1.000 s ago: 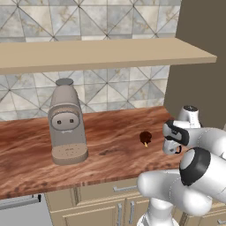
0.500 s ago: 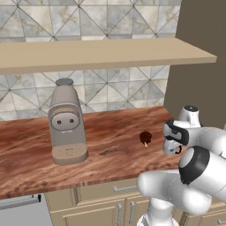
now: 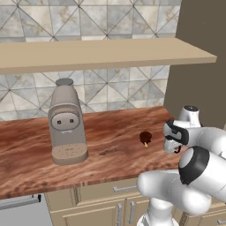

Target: Pick the mug from the counter and place it inside the microwave. Then close the microwave.

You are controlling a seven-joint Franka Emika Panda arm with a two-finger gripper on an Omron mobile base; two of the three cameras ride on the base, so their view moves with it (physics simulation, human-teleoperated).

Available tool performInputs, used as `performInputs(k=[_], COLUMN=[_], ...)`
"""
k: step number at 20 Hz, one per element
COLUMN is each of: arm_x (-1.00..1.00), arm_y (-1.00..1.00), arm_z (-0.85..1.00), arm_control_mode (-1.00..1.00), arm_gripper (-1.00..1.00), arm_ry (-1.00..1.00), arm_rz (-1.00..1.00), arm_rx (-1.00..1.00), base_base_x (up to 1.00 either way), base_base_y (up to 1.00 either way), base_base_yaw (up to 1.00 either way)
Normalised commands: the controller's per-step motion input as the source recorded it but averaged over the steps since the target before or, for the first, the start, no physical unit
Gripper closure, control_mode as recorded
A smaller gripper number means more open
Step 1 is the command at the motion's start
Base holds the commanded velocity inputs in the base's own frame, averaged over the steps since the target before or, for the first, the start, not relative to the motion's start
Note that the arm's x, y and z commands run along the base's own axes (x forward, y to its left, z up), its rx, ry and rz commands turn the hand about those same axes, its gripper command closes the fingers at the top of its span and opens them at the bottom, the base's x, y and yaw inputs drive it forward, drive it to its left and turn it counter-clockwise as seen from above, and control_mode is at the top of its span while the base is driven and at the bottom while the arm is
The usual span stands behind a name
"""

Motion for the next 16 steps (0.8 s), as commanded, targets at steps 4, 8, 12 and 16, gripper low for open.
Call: performInputs(k=[4,8,12,16], arm_x=[-0.03,-0.03,-0.14,-0.13], arm_y=[0.02,0.08,0.31,0.48], arm_z=[0.0,0.12,0.46,0.72], arm_control_mode=[-1.0,-1.0,-1.0,-1.0], arm_gripper=[1.0,1.0,1.0,1.0], arm_ry=[0.0,0.0,-0.03,-0.01], arm_rz=[0.0,0.0,0.0,0.0], arm_rx=[0.0,-0.01,-0.06,-0.1], base_base_x=[0.0,0.0,0.0,0.0], base_base_y=[0.0,0.0,0.0,0.0], base_base_yaw=[0.0,0.0,0.0,0.0])
